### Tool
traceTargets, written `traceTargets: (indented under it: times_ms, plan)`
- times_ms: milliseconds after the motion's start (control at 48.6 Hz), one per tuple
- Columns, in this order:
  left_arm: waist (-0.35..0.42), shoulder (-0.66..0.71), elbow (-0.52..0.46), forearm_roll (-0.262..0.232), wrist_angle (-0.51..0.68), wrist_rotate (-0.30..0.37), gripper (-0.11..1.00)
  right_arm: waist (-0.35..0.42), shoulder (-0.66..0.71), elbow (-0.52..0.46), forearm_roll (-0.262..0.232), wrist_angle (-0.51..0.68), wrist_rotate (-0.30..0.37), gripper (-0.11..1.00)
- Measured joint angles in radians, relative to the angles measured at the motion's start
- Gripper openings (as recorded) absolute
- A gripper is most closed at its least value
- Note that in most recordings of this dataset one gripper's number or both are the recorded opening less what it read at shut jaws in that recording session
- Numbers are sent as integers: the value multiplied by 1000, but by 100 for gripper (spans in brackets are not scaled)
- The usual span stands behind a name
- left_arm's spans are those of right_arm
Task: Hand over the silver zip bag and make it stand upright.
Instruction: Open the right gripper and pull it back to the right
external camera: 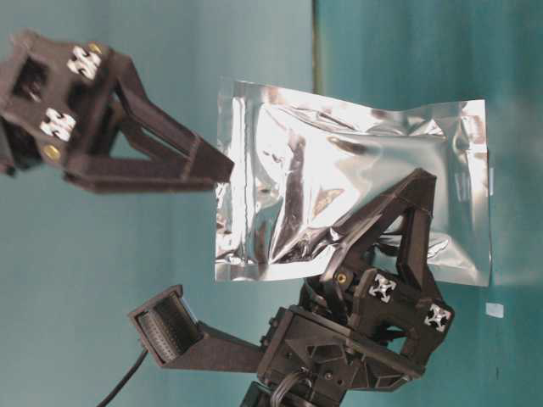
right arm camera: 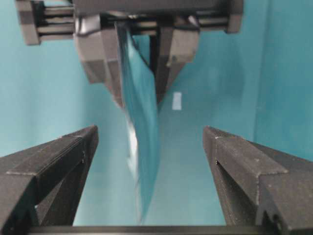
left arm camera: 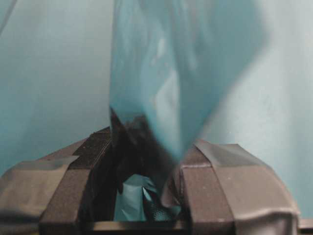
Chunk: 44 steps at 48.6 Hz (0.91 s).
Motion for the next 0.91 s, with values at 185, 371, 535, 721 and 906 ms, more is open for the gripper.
traceTargets:
  times_ms: [185,371,535,721,906]
  plan:
    - [-2,0,0,0,0,3,27,3,-95,97,-2,-104,63,91]
    - [-3,-2,0,0,2,5,27,8,-196,212,-2,-222,104,90]
    - [-5,-2,3,0,2,5,27,18,-267,302,-2,-299,112,90]
    - [-5,-2,8,0,0,5,27,25,-311,348,-2,-321,123,90]
    - [-5,-2,8,0,0,5,27,25,-336,376,-2,-322,130,90]
